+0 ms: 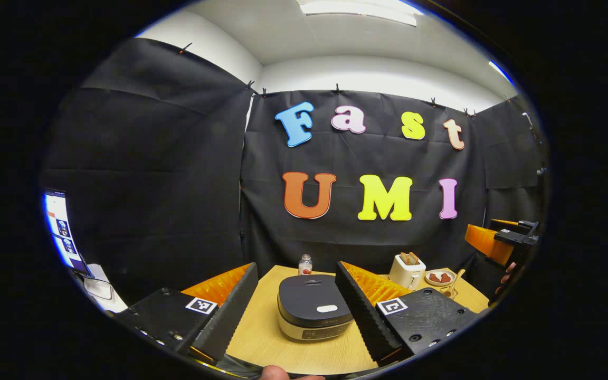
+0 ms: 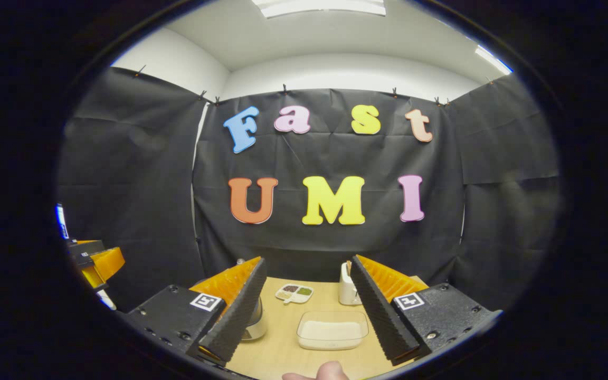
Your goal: Close the left gripper, press the button to open the rice cooker; take a wooden spoon from the chopstick holder with the right hand, scoop a spoonful of rice and pour it into the rice cooker, then put the wooden spoon back into the chopstick holder.
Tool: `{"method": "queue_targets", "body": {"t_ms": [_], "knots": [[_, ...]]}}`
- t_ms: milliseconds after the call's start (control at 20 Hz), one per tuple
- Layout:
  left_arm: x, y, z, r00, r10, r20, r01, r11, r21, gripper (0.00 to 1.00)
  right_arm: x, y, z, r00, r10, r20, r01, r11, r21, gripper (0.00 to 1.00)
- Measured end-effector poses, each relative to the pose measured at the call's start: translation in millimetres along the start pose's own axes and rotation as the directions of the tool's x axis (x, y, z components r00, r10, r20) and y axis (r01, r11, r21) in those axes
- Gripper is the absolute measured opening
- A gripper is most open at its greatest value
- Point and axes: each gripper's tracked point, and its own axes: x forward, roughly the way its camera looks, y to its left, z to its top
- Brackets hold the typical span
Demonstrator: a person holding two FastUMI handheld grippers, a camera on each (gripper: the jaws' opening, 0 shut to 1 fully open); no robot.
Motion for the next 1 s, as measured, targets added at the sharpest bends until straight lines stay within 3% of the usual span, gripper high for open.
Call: {"method": "queue_targets", "body": {"t_ms": [350, 400, 500, 550, 600, 650, 700, 750, 800, 950, 1000], "knots": [[32, -27, -21, 0.997, -0.03, -0.074, 0.03, 1.0, 0.0, 0.95, 13, -49, -4, 0.998, -0.069, -0.007, 0.069, 0.997, -0.019, 0.99], [39, -32, -27, 0.995, -0.039, -0.095, 0.039, 0.999, 0.0, 0.84, 16, -58, -7, 0.997, -0.083, -0.013, 0.082, 0.996, -0.015, 0.99], [52, -45, -41, 0.988, -0.053, -0.142, 0.053, 0.999, -0.001, 0.87, 23, -77, -12, 0.994, -0.109, -0.024, 0.109, 0.994, -0.003, 0.99], [58, -51, -48, 0.983, -0.062, -0.174, 0.063, 0.998, 0.001, 0.69, 27, -87, -14, 0.992, -0.122, -0.028, 0.122, 0.993, 0.001, 0.99], [71, -56, -57, 0.977, -0.069, -0.204, 0.071, 0.997, 0.005, 0.68, 30, -97, -16, 0.99, -0.135, -0.032, 0.136, 0.991, 0.003, 0.99], [76, -60, -64, 0.972, -0.073, -0.225, 0.077, 0.997, 0.01, 0.75, 34, -107, -18, 0.988, -0.148, -0.038, 0.148, 0.989, 0.004, 0.99], [81, -62, -66, 0.967, -0.067, -0.245, 0.073, 0.997, 0.015, 0.51, 38, -116, -20, 0.986, -0.16, -0.041, 0.16, 0.987, 0.005, 0.99], [87, -66, -72, 0.96, -0.071, -0.269, 0.077, 0.997, 0.012, 0.55, 42, -126, -23, 0.984, -0.171, -0.047, 0.172, 0.985, 0.007, 0.99], [94, -69, -83, 0.953, -0.072, -0.296, 0.077, 0.997, 0.006, 0.33, 46, -135, -26, 0.982, -0.182, -0.053, 0.183, 0.983, 0.011, 1.0], [110, -65, -108, 0.921, -0.021, -0.389, 0.025, 1.0, 0.005, 0.33, 59, -158, -37, 0.974, -0.212, -0.076, 0.214, 0.976, 0.027, 0.99], [115, -70, -119, 0.907, -0.046, -0.419, 0.043, 0.999, -0.018, 0.04, 63, -165, -43, 0.972, -0.22, -0.086, 0.223, 0.974, 0.032, 0.99]]}}
